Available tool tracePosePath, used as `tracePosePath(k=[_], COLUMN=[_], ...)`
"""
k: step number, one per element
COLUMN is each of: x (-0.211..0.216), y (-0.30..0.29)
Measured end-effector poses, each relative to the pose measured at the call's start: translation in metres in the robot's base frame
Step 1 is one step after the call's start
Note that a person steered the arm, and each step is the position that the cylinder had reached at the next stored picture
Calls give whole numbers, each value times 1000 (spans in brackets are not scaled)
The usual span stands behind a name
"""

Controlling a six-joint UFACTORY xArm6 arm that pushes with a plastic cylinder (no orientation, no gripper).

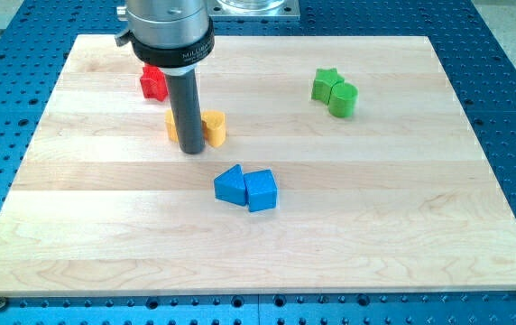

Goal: Place the green blocks horizontal to each other

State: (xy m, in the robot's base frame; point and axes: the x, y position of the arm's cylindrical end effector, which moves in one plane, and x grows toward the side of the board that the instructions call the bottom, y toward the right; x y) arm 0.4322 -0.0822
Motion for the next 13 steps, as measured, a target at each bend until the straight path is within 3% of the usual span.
tracePosePath(k=[1, 2, 3, 4, 7, 8, 10, 11, 12, 13], x=[-7, 14, 56, 36, -7, -44, -80, -133, -158, -139], y=[64, 78, 15, -64, -68, -67, 7, 79, 182, 212])
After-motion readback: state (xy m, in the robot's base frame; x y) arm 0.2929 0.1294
